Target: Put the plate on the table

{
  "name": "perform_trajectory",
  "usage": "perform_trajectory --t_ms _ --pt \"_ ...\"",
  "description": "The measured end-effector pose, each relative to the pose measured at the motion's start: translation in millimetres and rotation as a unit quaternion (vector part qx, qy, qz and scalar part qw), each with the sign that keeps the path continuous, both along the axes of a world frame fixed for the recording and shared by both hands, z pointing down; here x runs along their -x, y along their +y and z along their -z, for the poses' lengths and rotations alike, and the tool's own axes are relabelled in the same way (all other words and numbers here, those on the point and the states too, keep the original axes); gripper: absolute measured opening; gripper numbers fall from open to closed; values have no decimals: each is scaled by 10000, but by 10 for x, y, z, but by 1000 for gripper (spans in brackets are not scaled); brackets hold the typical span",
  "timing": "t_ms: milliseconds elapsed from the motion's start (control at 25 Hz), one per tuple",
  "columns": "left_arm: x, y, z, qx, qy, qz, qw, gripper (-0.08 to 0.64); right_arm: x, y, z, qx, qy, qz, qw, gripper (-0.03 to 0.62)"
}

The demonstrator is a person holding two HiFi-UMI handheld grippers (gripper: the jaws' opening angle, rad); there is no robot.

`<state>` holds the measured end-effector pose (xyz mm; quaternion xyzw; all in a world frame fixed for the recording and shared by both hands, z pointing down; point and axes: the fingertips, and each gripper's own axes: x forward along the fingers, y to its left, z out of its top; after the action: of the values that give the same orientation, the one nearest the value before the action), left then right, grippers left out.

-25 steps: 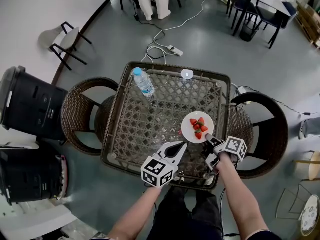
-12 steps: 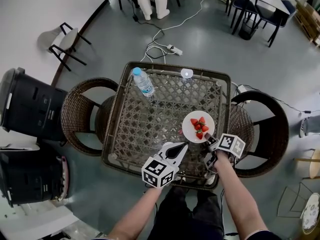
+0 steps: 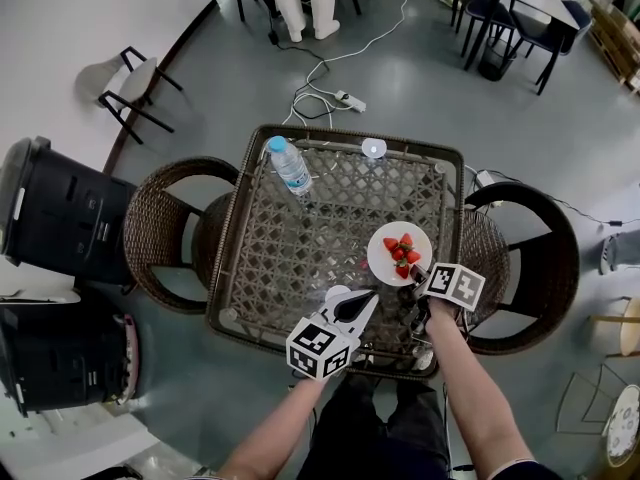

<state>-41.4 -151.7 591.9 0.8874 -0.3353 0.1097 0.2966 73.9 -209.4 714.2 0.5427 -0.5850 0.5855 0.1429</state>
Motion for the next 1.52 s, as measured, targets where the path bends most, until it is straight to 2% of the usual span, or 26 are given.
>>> perform_trajectory --t_ms 160,640,720,840,920,960,1120,1280,1520 --pt "-1 29 5 22 18 -36 10000 6 -5 -1 1 60 293 58 9995 83" --pt "-12 25 27 5 38 -98 9999 6 -105 3 37 -41 757 159 9970 83" --pt "-19 11 63 -27 47 -104 9999 6 -149 -20 114 -198 836 183 9961 83" --pt "-39 -26 153 -120 63 -115 9998 6 -164 -84 338 -675 858 411 9932 78" --pt "-45 -63 234 -201 63 -115 9997 6 -166 -137 533 -1061 881 556 9889 36" --pt "-47 -84 279 -250 58 -112 9996 6 -163 -164 631 -1251 903 629 9860 9" --pt "-55 -165 490 -451 86 -123 9989 6 -62 -250 1064 -2100 792 914 9702 6" --pt "-83 -223 741 -672 119 -199 9975 6 101 -250 1542 -2910 786 1331 9442 5" --pt "-133 -286 1122 -986 142 -179 9949 6 297 -198 2137 -3714 742 1823 9074 5"
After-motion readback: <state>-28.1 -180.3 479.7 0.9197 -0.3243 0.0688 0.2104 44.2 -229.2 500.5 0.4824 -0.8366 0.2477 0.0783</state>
